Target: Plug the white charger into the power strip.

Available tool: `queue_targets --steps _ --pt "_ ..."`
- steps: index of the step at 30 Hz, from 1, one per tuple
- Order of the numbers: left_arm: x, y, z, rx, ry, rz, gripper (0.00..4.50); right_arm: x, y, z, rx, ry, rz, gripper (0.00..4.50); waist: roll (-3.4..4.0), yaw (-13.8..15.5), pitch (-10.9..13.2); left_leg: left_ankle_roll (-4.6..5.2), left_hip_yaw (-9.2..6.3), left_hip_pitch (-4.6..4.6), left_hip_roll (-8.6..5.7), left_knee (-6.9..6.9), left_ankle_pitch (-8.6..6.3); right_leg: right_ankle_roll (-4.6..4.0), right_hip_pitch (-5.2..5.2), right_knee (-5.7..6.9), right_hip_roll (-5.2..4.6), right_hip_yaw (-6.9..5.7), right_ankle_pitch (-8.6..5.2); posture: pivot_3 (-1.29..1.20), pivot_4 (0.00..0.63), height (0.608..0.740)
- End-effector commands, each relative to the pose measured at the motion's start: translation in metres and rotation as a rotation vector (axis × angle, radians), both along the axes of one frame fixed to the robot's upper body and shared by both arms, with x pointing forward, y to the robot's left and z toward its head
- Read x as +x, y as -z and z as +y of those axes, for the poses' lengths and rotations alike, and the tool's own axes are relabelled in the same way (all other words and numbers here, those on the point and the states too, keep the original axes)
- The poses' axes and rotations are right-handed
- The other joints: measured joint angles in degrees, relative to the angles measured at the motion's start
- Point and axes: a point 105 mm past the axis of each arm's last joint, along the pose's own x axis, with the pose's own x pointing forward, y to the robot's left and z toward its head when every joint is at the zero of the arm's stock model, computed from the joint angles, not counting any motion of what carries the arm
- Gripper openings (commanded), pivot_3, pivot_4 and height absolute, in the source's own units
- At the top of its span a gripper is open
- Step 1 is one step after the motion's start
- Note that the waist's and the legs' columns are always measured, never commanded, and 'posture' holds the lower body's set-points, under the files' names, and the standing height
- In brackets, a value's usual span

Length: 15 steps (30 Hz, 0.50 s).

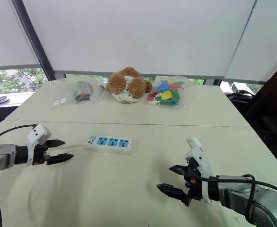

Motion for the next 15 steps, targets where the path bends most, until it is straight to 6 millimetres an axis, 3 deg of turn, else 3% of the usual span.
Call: queue_targets --steps 1,5,10,15 --pt "-0.001 -0.008 0.009 0.076 0.015 -0.084 4.43 0.002 -0.007 0.002 0.012 -0.008 -0.042 4.50 0.00 0.0 0.0 0.00 0.00 0.00 0.00 0.00 0.00 0.00 0.00 0.00 0.00 0.00 0.00 0.00 0.150 0.739" --pt "-0.001 -0.004 0.016 0.109 0.058 -0.044 4.43 0.005 -0.007 0.000 0.009 0.001 -0.044 4.50 0.00 0.1 0.0 0.00 0.05 0.00 0.00 0.03 0.00 -0.01 0.01 0.00 0.00 -0.02 0.00 0.00 0.150 0.739" --pt "0.017 -0.021 0.024 0.137 0.117 -0.089 4.43 0.010 -0.014 -0.006 0.009 0.027 -0.065 4.50 0.00 0.5 0.0 0.00 0.01 -0.18 -0.01 0.24 0.00 -0.02 -0.02 0.01 0.02 -0.19 -0.01 0.00 0.150 0.739" --pt "0.054 -0.041 -0.011 0.169 0.323 -0.137 4.43 0.008 -0.031 0.019 0.070 -0.052 -0.097 4.50 0.00 0.7 0.0 0.01 -0.14 -0.59 -0.07 0.57 0.00 -0.01 -0.15 0.02 0.03 -0.29 0.01 0.00 0.150 0.739"
